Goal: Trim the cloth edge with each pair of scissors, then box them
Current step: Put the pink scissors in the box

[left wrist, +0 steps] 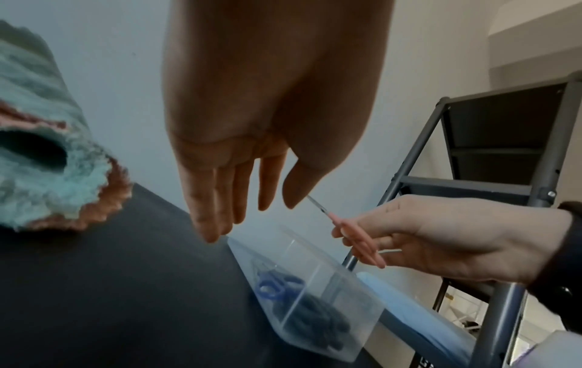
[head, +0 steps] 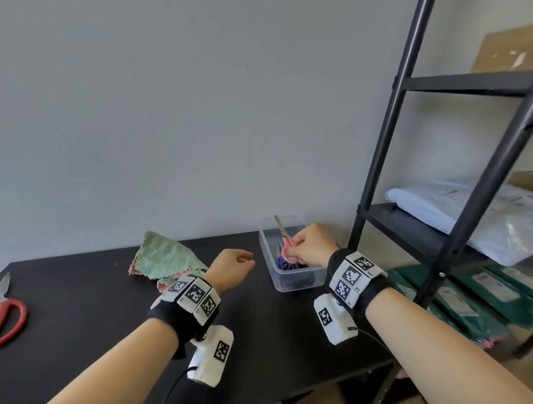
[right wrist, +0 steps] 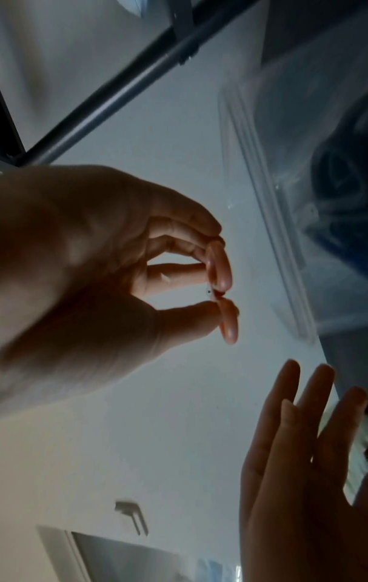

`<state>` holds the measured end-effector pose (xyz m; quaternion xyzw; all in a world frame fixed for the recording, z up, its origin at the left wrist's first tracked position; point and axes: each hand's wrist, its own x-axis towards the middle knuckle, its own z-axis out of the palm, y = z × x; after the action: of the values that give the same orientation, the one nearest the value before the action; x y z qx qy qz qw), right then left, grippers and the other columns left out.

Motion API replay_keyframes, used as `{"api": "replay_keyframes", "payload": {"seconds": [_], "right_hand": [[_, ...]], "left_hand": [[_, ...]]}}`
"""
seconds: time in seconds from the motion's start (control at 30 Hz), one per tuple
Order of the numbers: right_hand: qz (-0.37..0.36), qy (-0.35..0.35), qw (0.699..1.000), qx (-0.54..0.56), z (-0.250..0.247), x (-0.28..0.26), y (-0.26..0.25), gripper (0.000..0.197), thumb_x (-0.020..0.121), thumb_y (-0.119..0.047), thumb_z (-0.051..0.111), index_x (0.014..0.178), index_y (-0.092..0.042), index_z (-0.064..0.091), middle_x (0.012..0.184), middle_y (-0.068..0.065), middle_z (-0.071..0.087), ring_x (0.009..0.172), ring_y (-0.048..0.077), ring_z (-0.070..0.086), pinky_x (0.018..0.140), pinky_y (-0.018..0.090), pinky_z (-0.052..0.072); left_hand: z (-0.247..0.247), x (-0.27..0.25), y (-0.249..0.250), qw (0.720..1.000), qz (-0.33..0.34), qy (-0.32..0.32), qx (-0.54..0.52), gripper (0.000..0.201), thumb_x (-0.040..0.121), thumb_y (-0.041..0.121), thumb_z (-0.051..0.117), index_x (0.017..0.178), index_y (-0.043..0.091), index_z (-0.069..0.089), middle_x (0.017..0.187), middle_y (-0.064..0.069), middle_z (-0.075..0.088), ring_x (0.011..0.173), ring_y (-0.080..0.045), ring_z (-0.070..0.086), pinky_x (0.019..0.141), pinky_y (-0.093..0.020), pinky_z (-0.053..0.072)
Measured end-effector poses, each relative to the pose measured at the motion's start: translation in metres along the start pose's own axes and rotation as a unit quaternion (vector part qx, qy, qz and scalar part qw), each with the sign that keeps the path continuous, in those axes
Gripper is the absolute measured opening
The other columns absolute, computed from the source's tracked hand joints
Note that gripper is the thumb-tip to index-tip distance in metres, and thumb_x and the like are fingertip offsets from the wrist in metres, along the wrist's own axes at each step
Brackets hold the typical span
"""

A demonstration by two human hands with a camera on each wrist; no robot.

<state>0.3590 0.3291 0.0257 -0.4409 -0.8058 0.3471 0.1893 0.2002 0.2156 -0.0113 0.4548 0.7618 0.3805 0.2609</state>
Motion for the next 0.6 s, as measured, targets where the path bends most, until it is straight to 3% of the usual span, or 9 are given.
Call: {"api": "replay_keyframes", "payload": {"seconds": [0.07,0.13,0.23,0.3,0.37,0.43,0.5,0.6], "right_hand": [[0.015,-0.004,1.0,-0.011,-0.004,0.006,0.011,0.018,0.081,-0.018,0.073,0.076,0.0,0.075,0.077,0.015,0.074,0.068,0.024,0.068,0.076,0.046,0.057],[0.023,-0.003,0.999,-0.037,-0.006,0.009,0.018,0.018,0.081,-0.016,0.073,0.071,-0.001,0.073,0.077,0.012,0.074,0.075,0.026,0.072,0.076,0.044,0.058],[0.025,0.006,0.996,-0.083,-0.007,0.013,0.023,0.023,0.083,-0.018,0.071,0.063,-0.006,0.067,0.061,0.002,0.066,0.063,0.019,0.067,0.064,0.034,0.056],[0.025,0.002,0.993,-0.118,-0.007,0.014,0.023,0.02,0.084,-0.019,0.069,0.069,-0.006,0.069,0.056,-0.003,0.059,0.057,0.013,0.058,0.055,0.025,0.047],[0.026,-0.003,0.991,-0.134,-0.005,0.016,0.023,0.018,0.084,-0.019,0.069,0.078,-0.002,0.073,0.067,0.001,0.068,0.065,0.014,0.063,0.06,0.025,0.051],[0.029,-0.01,0.99,-0.14,-0.003,0.02,0.024,0.018,0.083,-0.021,0.071,0.074,-0.006,0.073,0.078,0.005,0.074,0.076,0.018,0.069,0.072,0.03,0.056],[0.033,-0.028,0.987,-0.153,0.0,0.024,0.025,0.018,0.084,-0.023,0.071,0.072,-0.009,0.072,0.082,0.006,0.074,0.079,0.018,0.069,0.073,0.029,0.055],[0.045,-0.038,0.984,-0.167,0.004,0.028,0.026,0.022,0.082,-0.026,0.075,0.088,-0.005,0.075,0.087,0.008,0.074,0.084,0.02,0.069,0.073,0.028,0.054]], "left_hand": [[0.008,0.004,-0.001,1.0,-0.001,-0.006,0.011,0.039,0.094,0.022,0.055,0.13,0.01,0.056,0.116,-0.009,0.065,0.104,-0.024,0.063,0.091,-0.034,0.051],[0.015,0.009,-0.004,1.0,-0.002,-0.009,0.021,0.041,0.094,0.024,0.055,0.133,0.009,0.054,0.122,-0.01,0.063,0.11,-0.025,0.061,0.096,-0.036,0.049],[0.021,0.016,-0.008,0.999,0.003,-0.021,0.046,0.043,0.094,0.022,0.056,0.134,0.01,0.052,0.124,-0.01,0.063,0.112,-0.022,0.06,0.1,-0.032,0.046],[0.024,0.019,-0.01,0.998,0.0,-0.032,0.056,0.044,0.093,0.021,0.056,0.136,0.012,0.05,0.126,-0.009,0.061,0.113,-0.021,0.06,0.099,-0.03,0.046],[0.026,0.021,-0.011,0.997,-0.001,-0.045,0.062,0.045,0.093,0.019,0.056,0.137,0.013,0.049,0.129,-0.008,0.06,0.116,-0.02,0.058,0.101,-0.03,0.044],[0.027,0.023,-0.011,0.996,0.006,-0.059,0.06,0.046,0.093,0.017,0.055,0.139,0.013,0.047,0.131,-0.007,0.059,0.119,-0.02,0.057,0.104,-0.033,0.043],[0.028,0.024,-0.009,0.996,0.018,-0.071,0.049,0.046,0.094,0.014,0.054,0.139,0.014,0.046,0.131,-0.006,0.059,0.117,-0.022,0.058,0.102,-0.037,0.046],[0.03,0.024,-0.006,0.995,0.04,-0.082,0.037,0.045,0.093,0.012,0.052,0.138,0.017,0.049,0.126,-0.004,0.063,0.112,-0.023,0.062,0.095,-0.036,0.051]]}}
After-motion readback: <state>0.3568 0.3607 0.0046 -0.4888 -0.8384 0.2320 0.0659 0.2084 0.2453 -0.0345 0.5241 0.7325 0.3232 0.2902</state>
